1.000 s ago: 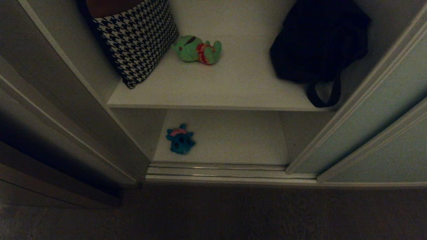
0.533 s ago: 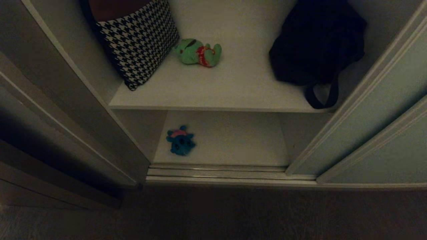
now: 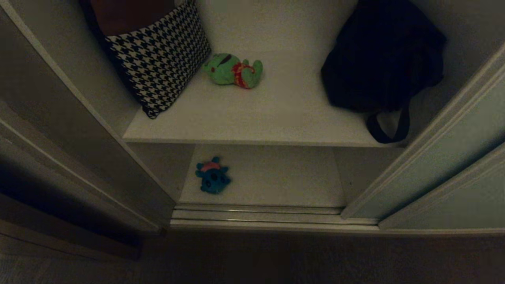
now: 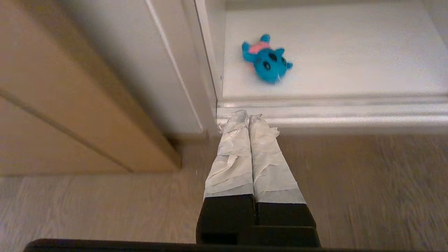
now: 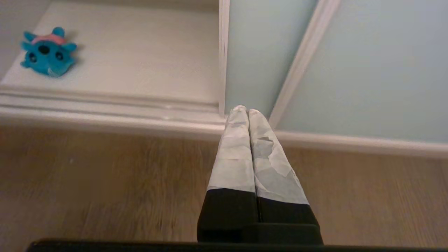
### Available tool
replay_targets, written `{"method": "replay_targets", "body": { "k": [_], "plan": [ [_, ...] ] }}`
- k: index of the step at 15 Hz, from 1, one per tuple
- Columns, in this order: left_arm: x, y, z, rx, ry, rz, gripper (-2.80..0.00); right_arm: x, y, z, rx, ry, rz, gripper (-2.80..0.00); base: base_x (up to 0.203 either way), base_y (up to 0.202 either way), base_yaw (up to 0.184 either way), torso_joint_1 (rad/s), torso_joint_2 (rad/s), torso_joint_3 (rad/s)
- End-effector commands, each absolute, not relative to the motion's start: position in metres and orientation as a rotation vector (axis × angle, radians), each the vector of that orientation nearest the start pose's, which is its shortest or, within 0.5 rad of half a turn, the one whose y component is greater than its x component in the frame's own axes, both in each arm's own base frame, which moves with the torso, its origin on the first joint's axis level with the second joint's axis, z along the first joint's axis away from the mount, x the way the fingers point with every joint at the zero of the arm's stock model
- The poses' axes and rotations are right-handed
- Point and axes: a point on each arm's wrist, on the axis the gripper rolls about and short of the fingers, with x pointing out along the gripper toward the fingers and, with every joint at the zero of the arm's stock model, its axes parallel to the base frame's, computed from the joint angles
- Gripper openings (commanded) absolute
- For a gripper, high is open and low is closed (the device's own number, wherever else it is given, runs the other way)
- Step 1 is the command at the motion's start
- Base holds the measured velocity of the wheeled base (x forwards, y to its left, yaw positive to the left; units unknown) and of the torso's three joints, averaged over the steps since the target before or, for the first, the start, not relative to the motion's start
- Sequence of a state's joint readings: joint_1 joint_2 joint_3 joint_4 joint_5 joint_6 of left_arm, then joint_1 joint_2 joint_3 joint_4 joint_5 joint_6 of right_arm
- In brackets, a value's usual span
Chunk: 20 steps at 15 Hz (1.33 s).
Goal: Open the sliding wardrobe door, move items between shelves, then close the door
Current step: Place the green doll on the lower shelf
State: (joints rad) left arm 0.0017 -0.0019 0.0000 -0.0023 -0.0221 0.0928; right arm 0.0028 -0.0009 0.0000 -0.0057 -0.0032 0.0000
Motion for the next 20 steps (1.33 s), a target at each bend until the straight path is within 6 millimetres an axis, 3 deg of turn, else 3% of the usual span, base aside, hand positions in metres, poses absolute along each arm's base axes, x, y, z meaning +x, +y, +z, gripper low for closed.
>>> {"method": "replay_targets", "body": {
  "k": [1,8,15,17,20],
  "plan": [
    [-0.023,-0.001,0.076,0.094,-0.003,-0.021,-2.8,-0.023,0.0,0.076,0.0,-0.008,0.0,-2.8,0.192,0.0,-0.001,0.002,0.0,0.0],
    [-0.023,-0.001,0.076,0.092,-0.003,-0.023,-2.8,-0.023,0.0,0.076,0.0,-0.008,0.0,-2.8,0.191,0.0,0.001,0.001,0.0,0.001],
    [-0.023,0.0,0.078,0.124,-0.02,-0.013,-2.8,-0.023,0.0,0.076,0.0,-0.008,0.0,-2.8,0.014,0.0,0.0,0.001,0.0,0.0],
    [-0.028,0.0,0.096,0.118,-0.104,-0.009,-2.8,-0.023,0.0,0.076,0.0,-0.008,0.0,-2.8,0.0,0.0,0.0,0.0,0.0,0.0],
    [-0.053,-0.002,0.155,0.135,-0.269,-0.08,-2.8,-0.023,0.0,0.076,0.0,-0.008,0.0,-2.8,0.0,0.0,0.0,0.0,0.0,0.0]
  ]
}}
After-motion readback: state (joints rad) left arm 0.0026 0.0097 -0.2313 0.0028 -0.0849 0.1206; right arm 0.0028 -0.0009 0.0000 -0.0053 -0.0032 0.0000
